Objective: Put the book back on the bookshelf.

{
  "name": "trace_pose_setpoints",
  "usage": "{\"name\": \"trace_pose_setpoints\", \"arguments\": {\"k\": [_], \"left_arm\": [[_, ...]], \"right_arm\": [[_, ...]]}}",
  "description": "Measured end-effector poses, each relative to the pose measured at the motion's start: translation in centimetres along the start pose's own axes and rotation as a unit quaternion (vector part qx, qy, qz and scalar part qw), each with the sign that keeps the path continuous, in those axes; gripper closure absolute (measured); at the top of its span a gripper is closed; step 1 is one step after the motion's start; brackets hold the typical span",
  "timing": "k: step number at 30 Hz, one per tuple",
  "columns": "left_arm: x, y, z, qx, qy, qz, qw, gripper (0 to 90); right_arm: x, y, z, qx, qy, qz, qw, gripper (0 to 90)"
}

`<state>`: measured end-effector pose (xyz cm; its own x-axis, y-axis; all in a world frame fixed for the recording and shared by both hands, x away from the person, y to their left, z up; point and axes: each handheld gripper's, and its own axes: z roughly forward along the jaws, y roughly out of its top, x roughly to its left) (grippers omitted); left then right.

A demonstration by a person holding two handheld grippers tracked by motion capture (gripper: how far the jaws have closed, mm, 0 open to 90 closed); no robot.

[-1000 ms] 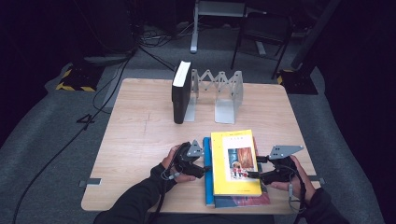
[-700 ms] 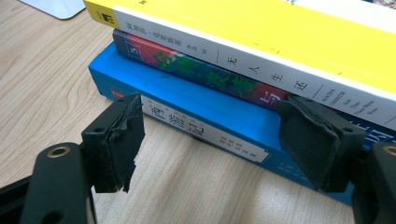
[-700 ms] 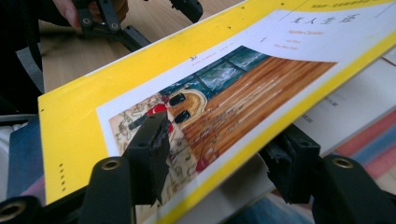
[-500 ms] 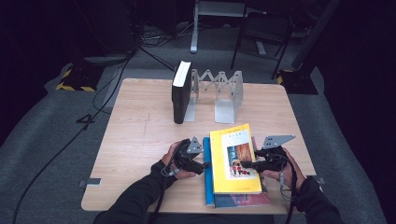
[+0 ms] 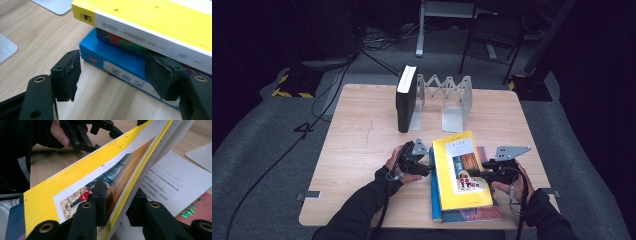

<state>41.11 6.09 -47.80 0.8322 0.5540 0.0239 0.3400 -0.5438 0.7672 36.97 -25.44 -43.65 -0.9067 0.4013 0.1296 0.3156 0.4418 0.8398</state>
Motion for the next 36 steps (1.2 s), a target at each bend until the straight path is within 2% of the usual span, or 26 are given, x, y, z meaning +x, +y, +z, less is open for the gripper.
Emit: {"name": "trace_pose_setpoints", "arguments": {"k": [3, 6, 7, 8, 10, 12, 13, 14, 15, 16, 18, 19, 22, 24, 25, 26, 27, 31, 34, 36], "left_arm": [[0.8, 0.4, 0.0, -0.016, -0.003, -0.017, 0.9997, 30.4], [1.6, 0.8, -0.2, -0.029, -0.017, -0.036, 0.9988, 31.1], [1.8, 1.1, -0.5, -0.043, -0.041, -0.042, 0.9973, 35.0], [1.9, 1.3, -0.7, -0.049, -0.05, -0.041, 0.9967, 42.9], [2.1, 2.0, -1.3, -0.071, -0.065, -0.04, 0.9946, 45.5], [2.0, 2.9, -1.9, -0.09, -0.079, -0.033, 0.9922, 50.2], [2.0, 2.9, -1.9, -0.09, -0.079, -0.033, 0.9922, 52.1], [1.7, 3.4, -2.1, -0.093, -0.08, -0.024, 0.9922, 57.3], [1.4, 3.8, -2.1, -0.094, -0.085, -0.013, 0.9919, 57.3], [1.2, 4.2, -2.2, -0.098, -0.089, -0.006, 0.9912, 62.1], [1.1, 4.7, -2.5, -0.103, -0.091, 0.005, 0.9905, 70.1], [1.1, 4.9, -2.7, -0.106, -0.089, 0.009, 0.9903, 72.3], [1.2, 5.5, -3.6, -0.122, -0.096, 0.014, 0.9877, 76.8], [1.1, 6.2, -4.4, -0.134, -0.095, 0.016, 0.9863, 77.8], [1.1, 6.6, -4.9, -0.144, -0.097, 0.014, 0.9848, 77.9], [1.1, 6.6, -4.9, -0.144, -0.097, 0.014, 0.9848, 77.9], [0.9, 7.1, -5.4, -0.15, -0.099, 0.013, 0.9837, 77.9], [-0.1, 8.2, -6.6, -0.15, -0.082, 0.047, 0.9841, 76.4], [-0.7, 8.1, -6.8, -0.152, -0.075, 0.051, 0.9842, 70.4], [-1.3, 7.8, -6.8, -0.152, -0.073, 0.052, 0.9843, 67.5]], "right_arm": [[0.3, 0.1, -0.3, -0.012, -0.002, -0.012, 0.9999, 72.1], [0.6, 0.1, -0.5, -0.021, -0.004, -0.028, 0.9994, 72.0], [0.6, 0.1, -0.7, -0.027, -0.003, -0.029, 0.9992, 71.9], [0.7, 0.2, -0.9, -0.033, -0.006, -0.034, 0.9989, 71.6], [0.7, 0.4, -1.2, -0.037, -0.01, -0.04, 0.9984, 69.6], [0.6, 0.7, -1.5, -0.046, -0.005, -0.043, 0.998, 62.0], [0.6, 0.9, -1.5, -0.045, -0.004, -0.045, 0.998, 58.6], [0.6, 1.0, -1.4, -0.043, -0.007, -0.046, 0.998, 58.5], [0.6, 1.0, -1.4, -0.043, -0.007, -0.046, 0.998, 58.5], [0.5, 1.2, -1.3, -0.043, -0.012, -0.047, 0.9979, 59.4], [0.3, 1.4, -1.4, -0.052, -0.014, -0.051, 0.9972, 65.1], [0.4, 1.6, -1.5, -0.055, -0.02, -0.054, 0.9968, 67.7], [0.6, 2.1, -2.0, -0.076, -0.035, -0.07, 0.9941, 73.4], [0.8, 2.6, -2.3, -0.085, -0.045, -0.083, 0.9919, 75.9], [0.9, 2.8, -2.4, -0.091, -0.05, -0.088, 0.9907, 77.1], [0.9, 2.8, -2.4, -0.091, -0.05, -0.088, 0.9907, 77.1], [1.0, 3.1, -2.6, -0.097, -0.053, -0.096, 0.9892, 78.7], [1.7, 3.5, -3.1, -0.113, -0.059, -0.117, 0.9849, 82.3], [2.7, 2.7, -3.6, -0.128, -0.072, -0.128, 0.9809, 82.9], [3.0, 2.5, -3.7, -0.129, -0.074, -0.127, 0.9807, 83.1]]}}
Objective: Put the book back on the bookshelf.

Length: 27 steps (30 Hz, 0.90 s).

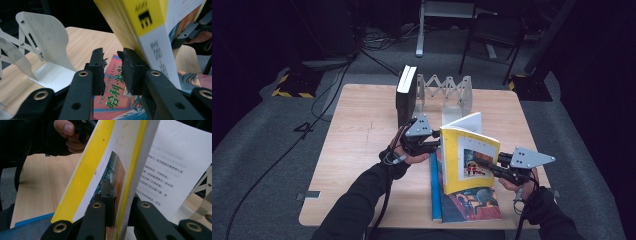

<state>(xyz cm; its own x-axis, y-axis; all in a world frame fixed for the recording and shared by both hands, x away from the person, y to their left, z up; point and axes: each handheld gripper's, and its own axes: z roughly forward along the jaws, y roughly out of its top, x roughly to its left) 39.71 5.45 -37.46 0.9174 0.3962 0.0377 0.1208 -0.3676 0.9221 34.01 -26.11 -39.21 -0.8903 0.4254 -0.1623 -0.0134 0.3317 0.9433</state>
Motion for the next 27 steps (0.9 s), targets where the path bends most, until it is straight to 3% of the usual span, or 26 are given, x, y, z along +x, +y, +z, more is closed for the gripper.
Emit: {"name": "trace_pose_setpoints", "arguments": {"k": [5, 9, 12, 17, 20, 21, 24, 27], "left_arm": [[-2.2, -1.2, -0.3, 0.007, 0.001, 0.002, 1.0, 56.4], [-4.7, -2.7, 0.0, 0.044, 0.017, 0.022, 0.9986, 49.9], [-5.3, -3.4, -0.2, 0.055, 0.015, 0.015, 0.9983, 48.5], [-6.4, -5.1, -0.8, 0.095, 0.016, 0.013, 0.9953, 42.2], [-7.0, -6.2, -1.0, 0.098, -0.004, 0.004, 0.9952, 39.2], [-7.2, -6.5, -1.0, 0.108, -0.023, 0.006, 0.9939, 37.1], [-8.1, -7.5, -0.7, 0.116, -0.045, 0.015, 0.9921, 36.2], [-8.6, -7.8, 0.2, 0.12, -0.05, 0.017, 0.9914, 33.2]], "right_arm": [[1.9, -0.2, -1.4, -0.001, -0.016, -0.027, 0.9995, 83.2], [2.4, -0.7, -2.3, -0.007, -0.01, -0.025, 0.9996, 83.4], [2.8, -0.8, -2.7, -0.007, -0.008, -0.026, 0.9996, 83.4], [3.3, -1.0, -3.0, -0.007, -0.01, -0.027, 0.9996, 83.4], [3.5, -1.1, -3.1, -0.009, -0.009, -0.023, 0.9997, 83.3], [3.6, -1.1, -3.1, -0.008, -0.01, -0.026, 0.9996, 83.3], [3.8, -1.1, -3.2, -0.007, -0.014, -0.028, 0.9995, 83.2], [3.9, -1.3, -3.3, -0.004, -0.015, -0.028, 0.9995, 82.7]]}}
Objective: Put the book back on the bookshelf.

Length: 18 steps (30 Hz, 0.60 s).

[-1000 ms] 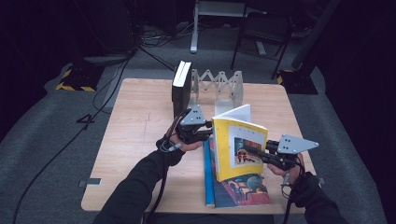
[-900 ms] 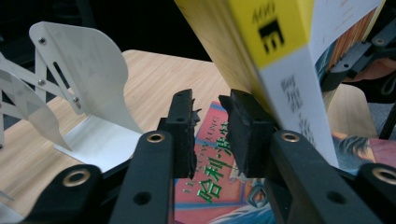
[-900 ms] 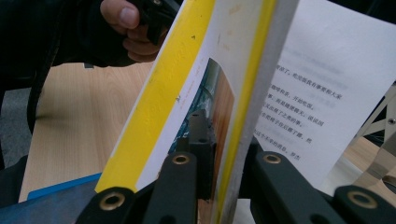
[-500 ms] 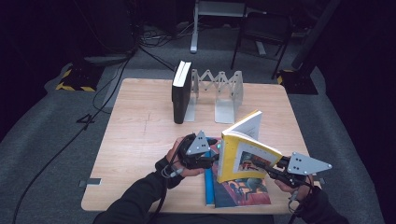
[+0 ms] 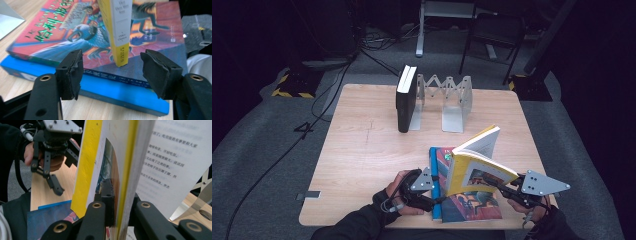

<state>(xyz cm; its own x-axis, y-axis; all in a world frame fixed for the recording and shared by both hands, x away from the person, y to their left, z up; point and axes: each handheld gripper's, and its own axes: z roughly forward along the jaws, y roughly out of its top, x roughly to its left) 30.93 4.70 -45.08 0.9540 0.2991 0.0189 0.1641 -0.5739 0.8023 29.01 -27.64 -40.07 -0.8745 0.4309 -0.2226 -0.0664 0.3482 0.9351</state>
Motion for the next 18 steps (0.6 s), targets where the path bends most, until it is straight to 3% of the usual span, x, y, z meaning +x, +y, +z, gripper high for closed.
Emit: {"name": "trace_pose_setpoints", "arguments": {"k": [2, 3, 7, 10, 12, 14, 16, 18], "left_arm": [[0.0, 0.1, 0.3, -0.014, -0.011, -0.007, 0.9998, 32.9], [0.1, 0.3, 1.0, -0.033, -0.026, -0.015, 0.999, 32.9], [0.3, 0.6, 2.1, -0.045, -0.029, -0.019, 0.9984, 32.9], [0.4, 1.1, 2.9, -0.055, -0.017, -0.016, 0.9982, 37.1], [0.3, 1.4, 3.4, -0.058, 0.01, -0.012, 0.9982, 44.5], [0.2, 1.7, 3.6, -0.07, 0.007, -0.01, 0.9975, 48.3], [0.1, 1.9, 3.7, -0.075, 0.01, -0.002, 0.9971, 54.5], [-0.3, 2.2, 3.7, -0.07, 0.02, 0.015, 0.9972, 62.9]], "right_arm": [[0.1, -0.1, 0.0, 0.005, -0.003, -0.002, 1.0, 82.1], [0.1, -0.2, 0.0, 0.007, -0.004, -0.002, 1.0, 81.9], [0.1, -0.5, -0.1, 0.009, -0.004, 0.001, 1.0, 81.3], [0.4, -0.8, -0.3, 0.005, -0.013, -0.005, 0.9999, 79.7], [0.5, -1.0, -0.5, 0.007, -0.026, -0.009, 0.9996, 77.7], [0.5, -1.3, -0.8, 0.007, -0.026, -0.004, 0.9996, 75.4], [0.4, -1.7, -1.1, 0.01, -0.044, -0.001, 0.999, 70.4], [0.0, -2.1, -1.4, 0.005, -0.073, 0.003, 0.9973, 59.5]]}}
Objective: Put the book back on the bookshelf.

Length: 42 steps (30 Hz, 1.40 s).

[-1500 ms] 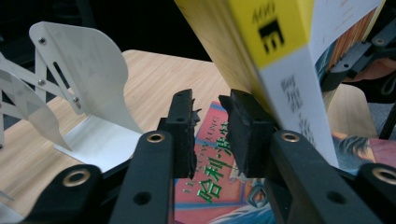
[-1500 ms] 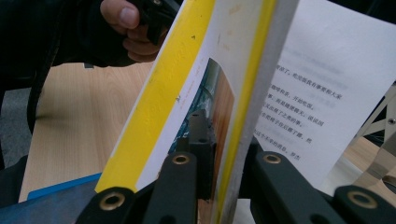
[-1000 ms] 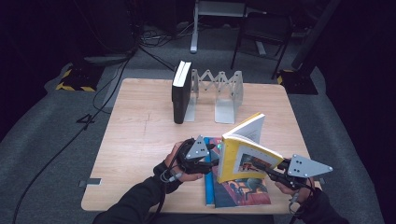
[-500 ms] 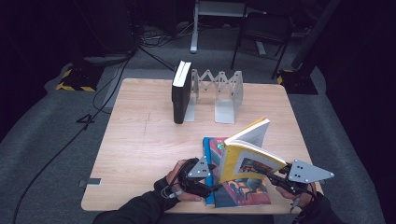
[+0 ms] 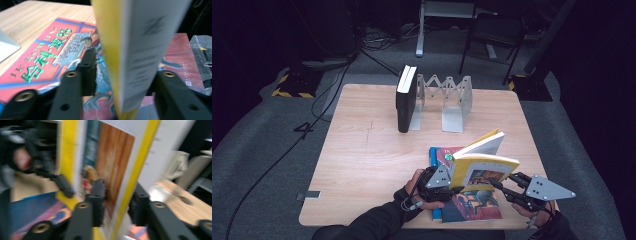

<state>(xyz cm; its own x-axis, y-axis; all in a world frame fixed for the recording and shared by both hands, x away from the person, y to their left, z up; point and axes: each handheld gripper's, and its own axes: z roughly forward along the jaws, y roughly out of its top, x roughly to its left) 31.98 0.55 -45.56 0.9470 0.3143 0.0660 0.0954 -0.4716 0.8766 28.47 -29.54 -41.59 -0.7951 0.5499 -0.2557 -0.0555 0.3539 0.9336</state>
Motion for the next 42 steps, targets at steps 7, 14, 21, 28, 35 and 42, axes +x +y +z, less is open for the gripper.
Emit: {"name": "trace_pose_setpoints", "arguments": {"k": [7, 14, 21, 28, 35, 42], "left_arm": [[0.0, 0.3, 0.1, 0.007, 0.012, -0.002, 0.9999, 69.6], [0.2, 0.5, -0.2, 0.002, 0.01, 0.017, 0.9998, 68.2], [1.2, 1.6, -1.7, -0.046, 0.027, 0.0, 0.9986, 65.3], [1.9, 3.2, -2.7, -0.083, 0.029, 0.002, 0.9961, 65.7], [2.4, 4.9, -2.2, -0.099, 0.048, -0.011, 0.9939, 61.5], [2.2, 5.5, -2.3, -0.103, 0.043, -0.007, 0.9938, 67.1]], "right_arm": [[-1.7, -1.0, 0.2, 0.005, -0.076, 0.039, 0.9963, 41.5], [-1.5, -1.9, 2.8, 0.043, -0.042, 0.042, 0.9973, 41.4], [-0.5, -1.9, 3.6, 0.049, -0.044, 0.016, 0.9977, 53.0], [-0.7, -2.2, 3.3, 0.037, -0.042, 0.023, 0.9982, 57.8], [-0.7, -2.3, 3.1, 0.03, -0.039, 0.023, 0.9985, 59.4], [-0.7, -2.3, 3.1, 0.03, -0.04, 0.02, 0.9985, 58.4]]}}
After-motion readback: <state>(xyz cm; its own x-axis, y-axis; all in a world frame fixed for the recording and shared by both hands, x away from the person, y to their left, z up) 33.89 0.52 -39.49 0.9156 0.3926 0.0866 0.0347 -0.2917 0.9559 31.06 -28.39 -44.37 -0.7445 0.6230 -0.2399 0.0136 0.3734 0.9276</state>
